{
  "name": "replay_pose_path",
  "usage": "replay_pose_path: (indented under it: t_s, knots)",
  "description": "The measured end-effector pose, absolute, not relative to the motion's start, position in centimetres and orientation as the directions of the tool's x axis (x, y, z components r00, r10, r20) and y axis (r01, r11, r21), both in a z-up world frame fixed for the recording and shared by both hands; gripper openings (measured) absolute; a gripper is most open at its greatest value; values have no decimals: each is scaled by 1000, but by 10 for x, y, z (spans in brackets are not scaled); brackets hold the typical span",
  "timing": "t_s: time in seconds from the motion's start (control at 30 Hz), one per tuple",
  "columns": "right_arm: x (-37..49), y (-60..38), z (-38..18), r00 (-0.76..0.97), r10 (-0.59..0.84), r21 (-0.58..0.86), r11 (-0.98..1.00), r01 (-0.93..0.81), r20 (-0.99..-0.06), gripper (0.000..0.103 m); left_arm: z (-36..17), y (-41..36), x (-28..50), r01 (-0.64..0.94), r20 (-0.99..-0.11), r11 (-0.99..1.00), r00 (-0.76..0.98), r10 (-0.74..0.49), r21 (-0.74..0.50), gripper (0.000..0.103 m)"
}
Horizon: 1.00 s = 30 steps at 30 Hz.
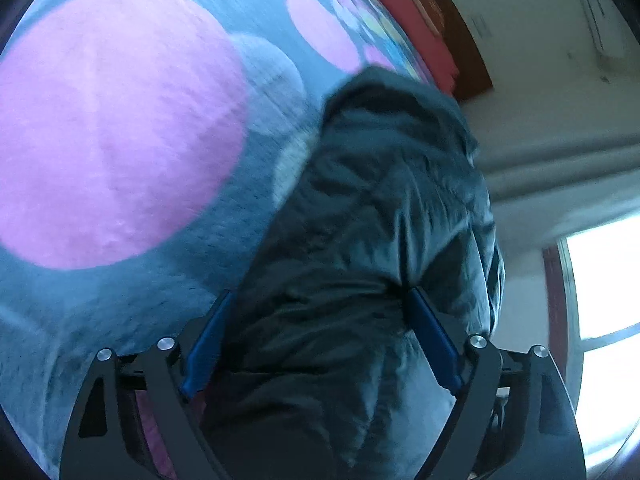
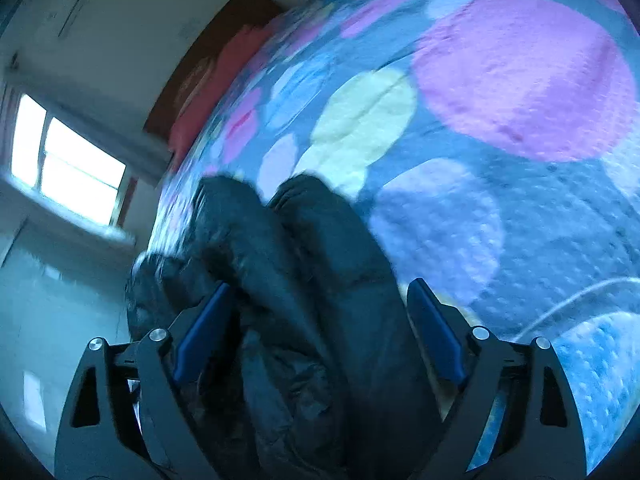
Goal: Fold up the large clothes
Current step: 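Grasp the folded black jacket bundle with both tools, then lift the gripped jacket bundle and fold it over with both tools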
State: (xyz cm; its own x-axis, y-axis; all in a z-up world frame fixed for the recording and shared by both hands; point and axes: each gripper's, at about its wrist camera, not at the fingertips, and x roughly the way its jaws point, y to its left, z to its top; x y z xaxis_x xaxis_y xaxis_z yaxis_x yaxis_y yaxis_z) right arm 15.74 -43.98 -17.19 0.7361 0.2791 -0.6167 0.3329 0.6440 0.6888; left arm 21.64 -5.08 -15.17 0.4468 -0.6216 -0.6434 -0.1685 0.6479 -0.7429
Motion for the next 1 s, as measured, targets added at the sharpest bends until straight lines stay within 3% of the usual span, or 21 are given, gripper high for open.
replay_pose_path:
  t_s: [0.1, 0.27, 0.37, 0.57, 1.0]
  knots:
    - [162, -428, -173, 702, 309, 661, 687, 301, -641, 87, -152, -54, 224, -121, -641, 657, 408, -650, -744, 86]
    - [163, -420, -176, 690, 345, 678, 676, 289, -637, 41, -148, -60, 228, -99, -645, 670, 400, -651, -736, 73]
    - [157, -410, -169, 706, 314, 660, 695, 284, -634, 31, -139, -65, 225, -79, -655, 693, 415, -631, -717, 64]
    - [159, -385, -153, 747, 305, 676, 692, 253, -591, 24, -119, -64, 223, -34, -655, 722, 452, -606, -692, 56]
    - [258, -313, -133, 749, 409, 733, 664, 148, -521, 23, -76, 2, 275, -47, -655, 774, 566, -500, -631, 55]
